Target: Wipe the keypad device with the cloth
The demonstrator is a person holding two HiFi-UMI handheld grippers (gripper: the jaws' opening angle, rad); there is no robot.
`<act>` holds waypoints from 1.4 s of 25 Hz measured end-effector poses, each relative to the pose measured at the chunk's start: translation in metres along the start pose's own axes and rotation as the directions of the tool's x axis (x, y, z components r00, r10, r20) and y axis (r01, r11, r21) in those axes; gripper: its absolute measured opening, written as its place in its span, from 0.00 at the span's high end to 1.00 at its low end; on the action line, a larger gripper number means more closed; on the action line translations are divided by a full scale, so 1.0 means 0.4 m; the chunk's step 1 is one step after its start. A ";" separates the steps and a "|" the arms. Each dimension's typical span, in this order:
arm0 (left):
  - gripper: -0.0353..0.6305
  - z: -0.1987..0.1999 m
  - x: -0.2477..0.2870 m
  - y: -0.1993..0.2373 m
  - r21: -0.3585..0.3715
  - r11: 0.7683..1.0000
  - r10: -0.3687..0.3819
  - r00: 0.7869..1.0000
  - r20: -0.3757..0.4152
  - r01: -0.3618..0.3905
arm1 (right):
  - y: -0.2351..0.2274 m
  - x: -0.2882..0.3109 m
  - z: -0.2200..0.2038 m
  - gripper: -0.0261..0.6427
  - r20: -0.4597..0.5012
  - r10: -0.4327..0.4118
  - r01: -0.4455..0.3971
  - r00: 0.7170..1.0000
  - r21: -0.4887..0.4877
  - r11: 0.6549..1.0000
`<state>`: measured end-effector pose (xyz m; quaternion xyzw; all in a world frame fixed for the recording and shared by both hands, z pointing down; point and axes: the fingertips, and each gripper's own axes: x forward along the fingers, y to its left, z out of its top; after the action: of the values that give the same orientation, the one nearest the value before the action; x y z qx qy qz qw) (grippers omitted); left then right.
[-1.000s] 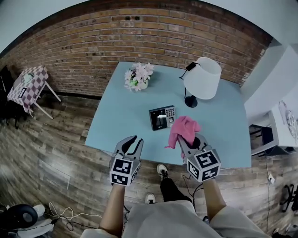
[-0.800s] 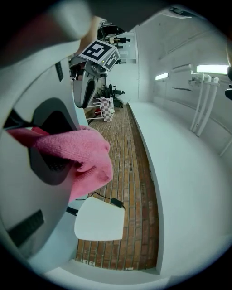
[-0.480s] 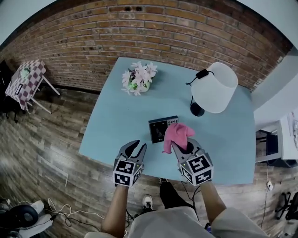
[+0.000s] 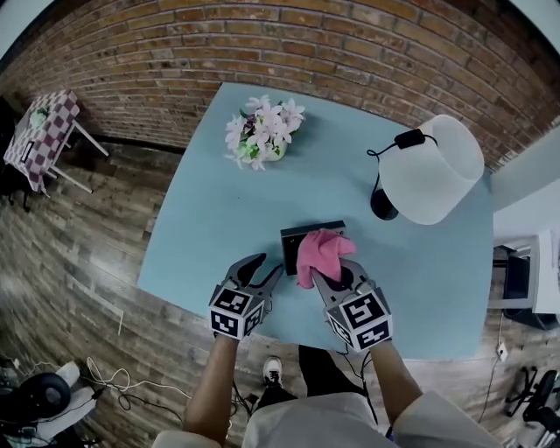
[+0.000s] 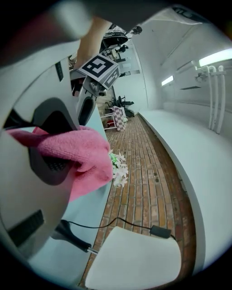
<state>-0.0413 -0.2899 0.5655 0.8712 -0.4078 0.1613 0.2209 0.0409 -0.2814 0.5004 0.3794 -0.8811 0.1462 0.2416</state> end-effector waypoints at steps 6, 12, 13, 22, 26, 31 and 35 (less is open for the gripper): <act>0.56 -0.038 0.070 0.008 -0.080 0.989 -0.126 0.992 -0.030 0.123 | 0.003 0.067 -0.021 0.88 -0.048 0.065 -0.068 0.997 -0.050 0.996; 0.55 -0.046 0.115 0.026 -0.080 0.977 -0.202 0.977 -0.064 0.197 | 0.043 0.134 -0.017 0.88 -0.093 0.146 -0.159 0.985 -0.151 0.976; 0.55 -0.044 0.121 0.024 -0.076 0.974 -0.218 0.974 -0.067 0.213 | 0.048 0.145 -0.017 0.88 -0.095 0.147 -0.162 0.985 -0.179 0.970; 0.55 -0.046 0.154 -0.003 -0.114 0.917 -0.390 0.918 -0.067 0.382 | 0.049 0.207 -0.027 0.88 -0.102 0.123 -0.144 0.987 -0.239 0.960; 0.56 -0.047 0.157 0.000 -0.119 0.912 -0.401 0.914 -0.055 0.393 | 0.040 0.216 -0.034 0.88 -0.099 0.133 -0.150 0.986 -0.198 0.969; 0.60 -0.046 0.152 0.001 -0.130 0.906 -0.411 0.910 -0.048 0.402 | 0.030 0.215 -0.038 0.88 -0.085 0.131 -0.142 0.988 -0.141 0.980; 0.61 -0.049 0.154 0.005 -0.135 0.906 -0.411 0.910 -0.049 0.402 | -0.007 0.201 -0.051 0.88 -0.083 0.092 -0.101 0.992 -0.111 0.989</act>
<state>-0.0067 -0.3203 0.6111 0.9151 -0.2177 0.1199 0.3176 0.0015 -0.3223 0.5607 0.3157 -0.8953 0.1212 0.2900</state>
